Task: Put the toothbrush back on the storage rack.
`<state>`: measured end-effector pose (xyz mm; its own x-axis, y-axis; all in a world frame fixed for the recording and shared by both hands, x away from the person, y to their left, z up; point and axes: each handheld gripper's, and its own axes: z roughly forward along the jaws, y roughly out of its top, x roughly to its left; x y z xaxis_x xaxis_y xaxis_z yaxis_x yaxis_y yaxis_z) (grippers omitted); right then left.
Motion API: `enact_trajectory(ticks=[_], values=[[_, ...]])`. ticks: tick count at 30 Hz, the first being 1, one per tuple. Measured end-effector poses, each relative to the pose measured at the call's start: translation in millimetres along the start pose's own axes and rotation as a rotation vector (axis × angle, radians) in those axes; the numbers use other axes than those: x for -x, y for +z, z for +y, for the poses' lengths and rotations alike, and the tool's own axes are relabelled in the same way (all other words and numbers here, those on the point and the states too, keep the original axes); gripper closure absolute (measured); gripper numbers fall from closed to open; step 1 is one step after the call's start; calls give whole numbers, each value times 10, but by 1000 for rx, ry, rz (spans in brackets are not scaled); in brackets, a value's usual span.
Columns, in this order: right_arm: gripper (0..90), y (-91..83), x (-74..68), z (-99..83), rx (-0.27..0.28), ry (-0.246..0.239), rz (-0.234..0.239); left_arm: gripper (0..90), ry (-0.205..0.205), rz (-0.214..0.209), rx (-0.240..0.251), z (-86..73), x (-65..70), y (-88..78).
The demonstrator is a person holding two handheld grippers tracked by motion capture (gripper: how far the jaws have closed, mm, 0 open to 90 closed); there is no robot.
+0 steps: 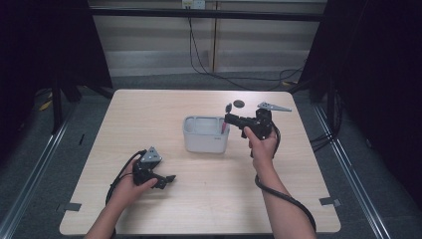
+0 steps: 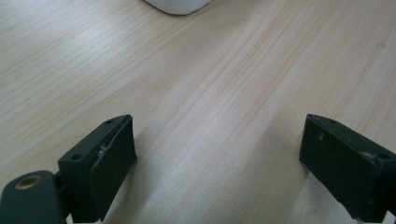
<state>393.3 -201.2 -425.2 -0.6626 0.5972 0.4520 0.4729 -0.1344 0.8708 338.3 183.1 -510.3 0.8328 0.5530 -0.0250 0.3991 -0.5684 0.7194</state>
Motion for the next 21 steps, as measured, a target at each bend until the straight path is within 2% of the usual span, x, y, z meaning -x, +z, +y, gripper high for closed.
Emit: enact_trajectory(ticks=[21], values=[[808, -29, -13, -151, -46, -21, -16, 101, 4, 4, -3, -1, 1, -3]])
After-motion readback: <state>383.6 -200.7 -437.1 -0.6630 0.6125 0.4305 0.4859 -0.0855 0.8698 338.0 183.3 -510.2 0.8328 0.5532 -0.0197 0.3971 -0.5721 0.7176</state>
